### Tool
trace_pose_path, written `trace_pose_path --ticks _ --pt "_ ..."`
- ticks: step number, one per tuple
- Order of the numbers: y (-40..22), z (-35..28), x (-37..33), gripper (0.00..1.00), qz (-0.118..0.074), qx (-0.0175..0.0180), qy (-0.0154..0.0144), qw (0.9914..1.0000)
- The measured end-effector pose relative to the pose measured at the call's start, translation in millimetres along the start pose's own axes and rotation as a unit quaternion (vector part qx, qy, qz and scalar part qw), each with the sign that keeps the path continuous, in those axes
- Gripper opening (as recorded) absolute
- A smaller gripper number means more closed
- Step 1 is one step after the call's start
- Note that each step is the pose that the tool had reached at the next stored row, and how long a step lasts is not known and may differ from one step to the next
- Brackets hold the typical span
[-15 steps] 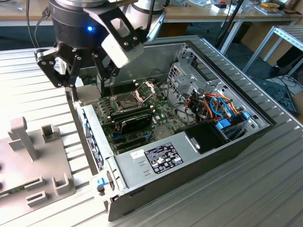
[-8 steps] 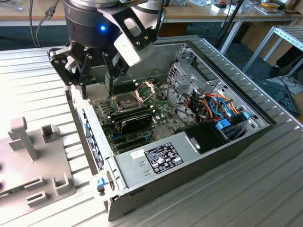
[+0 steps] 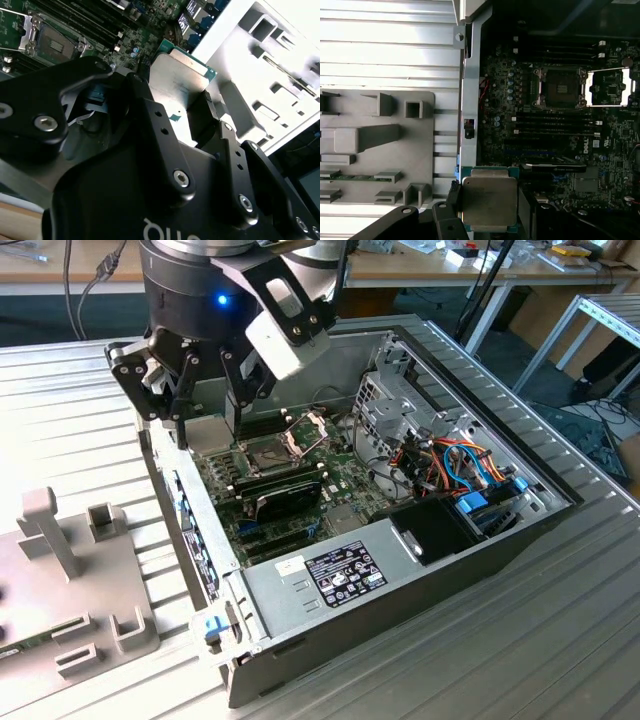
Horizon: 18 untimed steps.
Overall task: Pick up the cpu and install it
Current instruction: 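Pick up the cpu and move it towards the insertion slot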
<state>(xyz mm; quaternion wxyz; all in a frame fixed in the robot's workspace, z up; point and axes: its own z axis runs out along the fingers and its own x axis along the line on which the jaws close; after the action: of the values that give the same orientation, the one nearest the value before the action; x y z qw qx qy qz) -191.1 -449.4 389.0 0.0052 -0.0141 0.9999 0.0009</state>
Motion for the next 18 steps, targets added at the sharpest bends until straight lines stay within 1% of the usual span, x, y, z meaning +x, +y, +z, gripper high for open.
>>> trace_pose_path --ticks 2,3,5,9,10,12,13,17,18 --pt "0.0 0.0 -0.6 0.55 0.0 0.0 0.0 1.0" --pt "0.0 0.0 -2.0 0.55 0.0 0.0 0.0 1.0" --pt "-0.2 0.1 -6.6 0.55 0.0 0.0 0.0 1.0" --pt "-0.4 0.2 -13.8 0.55 0.0 0.0 0.0 1.0" --pt "-0.5 0.2 -17.0 0.55 0.0 0.0 0.0 1.0" --pt "-0.6 0.3 -20.8 0.55 0.0 0.0 0.0 1.0" --pt "-0.7 0.4 -24.2 0.55 0.0 0.0 0.0 1.0" --pt "-0.9 0.4 -31.9 0.55 0.0 0.0 0.0001 1.0" --pt "-1.0 0.5 -35.6 0.55 0.0 0.0 0.0 1.0"
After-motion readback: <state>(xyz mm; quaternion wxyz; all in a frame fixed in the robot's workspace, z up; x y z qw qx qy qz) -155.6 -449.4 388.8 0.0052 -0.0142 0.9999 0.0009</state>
